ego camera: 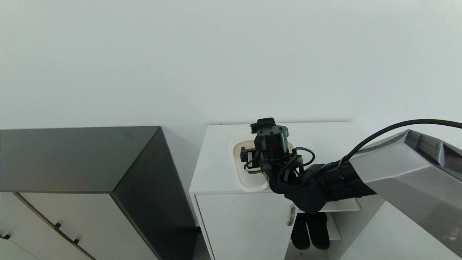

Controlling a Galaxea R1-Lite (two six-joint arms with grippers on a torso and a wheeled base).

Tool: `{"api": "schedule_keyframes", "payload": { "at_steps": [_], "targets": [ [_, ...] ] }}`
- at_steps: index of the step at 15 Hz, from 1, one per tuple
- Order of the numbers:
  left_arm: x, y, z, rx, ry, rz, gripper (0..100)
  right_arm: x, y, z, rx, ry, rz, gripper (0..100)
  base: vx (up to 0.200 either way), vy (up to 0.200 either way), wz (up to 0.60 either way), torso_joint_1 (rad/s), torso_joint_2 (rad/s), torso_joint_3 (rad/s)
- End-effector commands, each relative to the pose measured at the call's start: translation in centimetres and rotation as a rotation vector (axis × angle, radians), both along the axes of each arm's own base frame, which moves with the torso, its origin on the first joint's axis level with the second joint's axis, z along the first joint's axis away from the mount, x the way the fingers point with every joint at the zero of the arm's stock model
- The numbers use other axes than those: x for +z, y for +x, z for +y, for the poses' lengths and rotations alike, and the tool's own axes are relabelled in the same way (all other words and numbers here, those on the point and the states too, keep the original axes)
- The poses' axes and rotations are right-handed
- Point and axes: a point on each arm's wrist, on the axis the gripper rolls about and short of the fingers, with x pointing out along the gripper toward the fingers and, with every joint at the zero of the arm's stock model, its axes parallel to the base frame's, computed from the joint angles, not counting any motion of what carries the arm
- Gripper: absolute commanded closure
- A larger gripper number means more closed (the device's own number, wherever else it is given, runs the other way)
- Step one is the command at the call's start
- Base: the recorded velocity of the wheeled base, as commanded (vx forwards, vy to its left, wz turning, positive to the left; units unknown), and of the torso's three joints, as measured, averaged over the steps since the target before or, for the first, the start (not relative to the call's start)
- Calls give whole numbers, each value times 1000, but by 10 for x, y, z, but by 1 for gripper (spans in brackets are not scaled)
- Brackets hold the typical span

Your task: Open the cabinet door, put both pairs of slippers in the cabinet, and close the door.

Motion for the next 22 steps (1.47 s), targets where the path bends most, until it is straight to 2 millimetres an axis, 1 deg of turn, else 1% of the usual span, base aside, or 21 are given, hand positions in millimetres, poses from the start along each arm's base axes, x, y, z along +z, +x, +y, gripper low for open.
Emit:
{"api": "schedule_keyframes", "payload": {
  "at_steps": [1, 2, 7, 9, 11, 12, 14, 15, 16, 17, 18, 20, 21, 22],
  "targets": [
    [0, 0, 0, 0, 0, -1, 100, -2, 4, 2, 8, 2, 2, 0, 0, 0, 0, 0, 0, 0],
    [0, 0, 0, 0, -2, 0, 100, -1, 5, 2, 8, 4, 0, 100, 0, 0, 0, 0, 0, 0],
    [0, 0, 0, 0, -2, 0, 100, -1, 7, 4, 9, 2, -3, 100, 0, 0, 0, 0, 0, 0],
    [0, 0, 0, 0, -2, 0, 100, 2, 6, 4, 13, -6, -9, 100, 0, 0, 0, 0, 0, 0],
    [0, 0, 0, 0, -2, 0, 100, 9, 0, 5, 22, 3, -21, 100, 0, 0, 0, 0, 0, 0],
    [0, 0, 0, 0, -2, 0, 100, 20, -8, 3, 32, 18, -34, 100, 0, 0, 0, 0, 0, 0],
    [0, 0, 0, 0, -2, 0, 100, 47, -30, -10, 50, 44, -57, 100, 0, 0, 0, 0, 0, 0],
    [0, 0, 0, 0, -2, 2, 100, 52, -37, -14, 56, 46, -57, 100, 0, 0, 0, 0, 0, 0],
    [0, 0, 0, 0, -2, 0, 100, 57, -52, -21, 87, 51, -48, 100, 0, 0, 0, 0, 0, 0],
    [0, 0, 0, 0, -2, 0, 100, 57, -65, -25, 111, 61, -30, 100, 0, 0, 0, 0, 0, 0],
    [0, 0, 0, 0, -2, -1, 100, 57, -73, -27, 124, 74, -20, 100, 0, 0, 0, 0, 0, 0],
    [0, 0, 0, 0, -2, -1, 100, 55, -93, -38, 153, 73, 8, 100, 0, 0, 0, 0, 0, 0],
    [0, 0, 0, 0, -2, 2, 100, 56, -110, -50, 218, 77, 20, 100, 0, 0, 0, 0, 0, 0],
    [0, 0, 0, 0, -2, 0, 100, 57, -118, -55, 246, 81, 21, 100, 0, 0, 0, 0, 0, 0]
  ]
}}
